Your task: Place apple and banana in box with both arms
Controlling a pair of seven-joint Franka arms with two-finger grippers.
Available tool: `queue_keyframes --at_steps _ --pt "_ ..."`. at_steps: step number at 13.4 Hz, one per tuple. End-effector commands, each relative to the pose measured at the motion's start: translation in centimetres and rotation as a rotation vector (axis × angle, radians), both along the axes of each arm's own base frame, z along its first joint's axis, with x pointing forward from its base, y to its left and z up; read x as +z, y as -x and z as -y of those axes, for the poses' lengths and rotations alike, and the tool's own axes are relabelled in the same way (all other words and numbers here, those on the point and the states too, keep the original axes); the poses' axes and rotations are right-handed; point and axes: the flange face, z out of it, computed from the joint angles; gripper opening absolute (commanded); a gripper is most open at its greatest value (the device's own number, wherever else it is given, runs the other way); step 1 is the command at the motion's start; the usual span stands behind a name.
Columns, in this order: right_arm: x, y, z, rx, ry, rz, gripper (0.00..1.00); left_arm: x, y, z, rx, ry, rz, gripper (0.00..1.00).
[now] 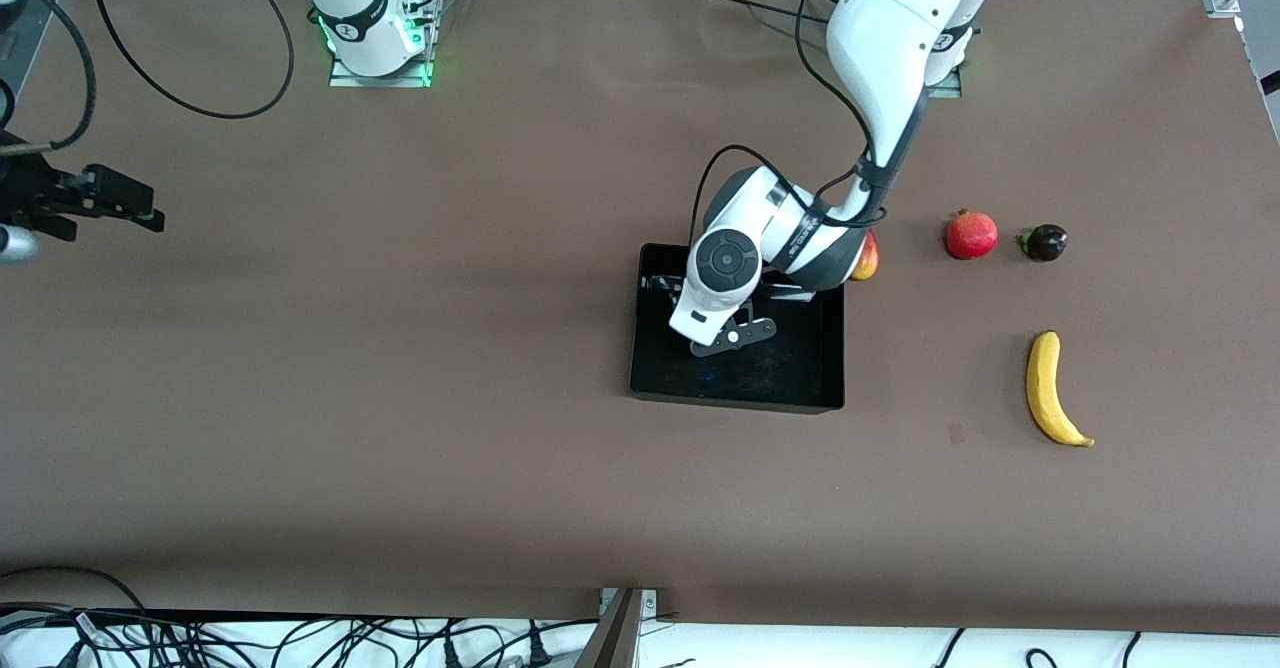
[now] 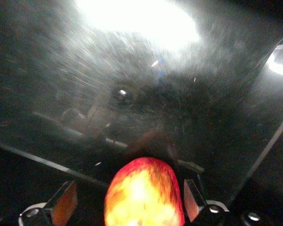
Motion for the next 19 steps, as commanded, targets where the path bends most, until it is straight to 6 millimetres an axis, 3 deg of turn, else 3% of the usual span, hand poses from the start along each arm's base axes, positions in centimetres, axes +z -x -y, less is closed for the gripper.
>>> queue_keyframes --at_steps 1,4,5,7,11,15,19 --pt "-0.1 4.2 2.4 -0.007 0.051 0.028 1.0 6.5 -2.8 -3.2 0.028 0.006 -0.001 1.0" --pt "0.9 5.5 3.1 -0.025 0.042 0.034 1.0 8.8 -4.6 -7.5 -0.008 -0.024 0.015 1.0" --pt "0.1 5.6 2.6 -0.014 0.043 0.012 1.0 9.2 -5.5 -10.3 -0.034 -0.021 -0.017 1.0" --pt "0.1 5.6 2.9 -0.012 0.034 0.001 1.0 10.1 -7.4 -16.9 -0.086 0.002 -0.056 1.0" --pt "0.9 5.1 2.8 -0.009 0.037 0.009 1.0 9.8 -10.8 -33.0 -0.206 0.012 -0.072 1.0" --pt "0.7 4.7 2.5 -0.003 0.037 -0.018 1.0 6.5 -12.4 -43.1 -0.286 0.03 -0.026 1.0" --pt "0.5 4.5 2.1 -0.015 0.017 -0.033 1.0 1.5 -12.6 -48.5 -0.37 0.01 0.023 1.0"
